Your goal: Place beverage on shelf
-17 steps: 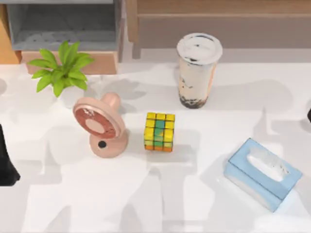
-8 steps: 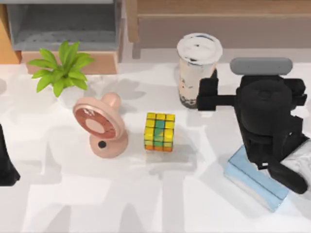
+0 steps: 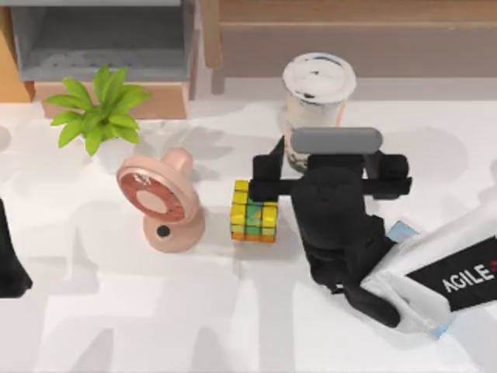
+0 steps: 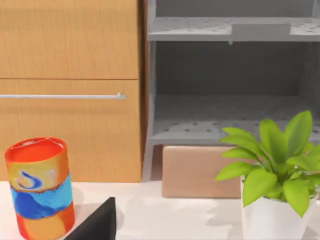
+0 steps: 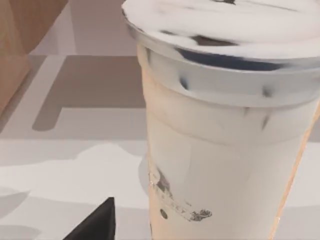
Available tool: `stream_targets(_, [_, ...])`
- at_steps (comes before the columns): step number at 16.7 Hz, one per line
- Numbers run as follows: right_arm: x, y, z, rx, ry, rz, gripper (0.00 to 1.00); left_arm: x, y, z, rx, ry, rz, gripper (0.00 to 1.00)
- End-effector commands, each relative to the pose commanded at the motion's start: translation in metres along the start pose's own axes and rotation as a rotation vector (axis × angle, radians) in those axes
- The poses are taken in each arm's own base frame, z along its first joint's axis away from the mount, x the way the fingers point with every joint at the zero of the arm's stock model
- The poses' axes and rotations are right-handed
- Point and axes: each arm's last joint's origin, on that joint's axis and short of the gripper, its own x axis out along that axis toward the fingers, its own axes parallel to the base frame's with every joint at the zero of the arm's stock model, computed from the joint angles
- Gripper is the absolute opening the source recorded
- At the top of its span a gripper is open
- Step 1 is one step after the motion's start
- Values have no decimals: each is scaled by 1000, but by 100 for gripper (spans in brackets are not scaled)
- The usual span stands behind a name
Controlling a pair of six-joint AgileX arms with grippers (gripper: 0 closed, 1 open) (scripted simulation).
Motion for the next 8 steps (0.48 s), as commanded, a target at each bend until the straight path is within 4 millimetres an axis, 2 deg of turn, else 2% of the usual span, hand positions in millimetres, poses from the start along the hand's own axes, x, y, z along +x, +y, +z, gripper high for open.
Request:
stream_targets(5, [1,-2,0,-2,3,-2,100,0,0,0,0,0,0,100])
stream_targets(8, [19,2,1,0,0,0,100,0,0,0,0,0,0,100])
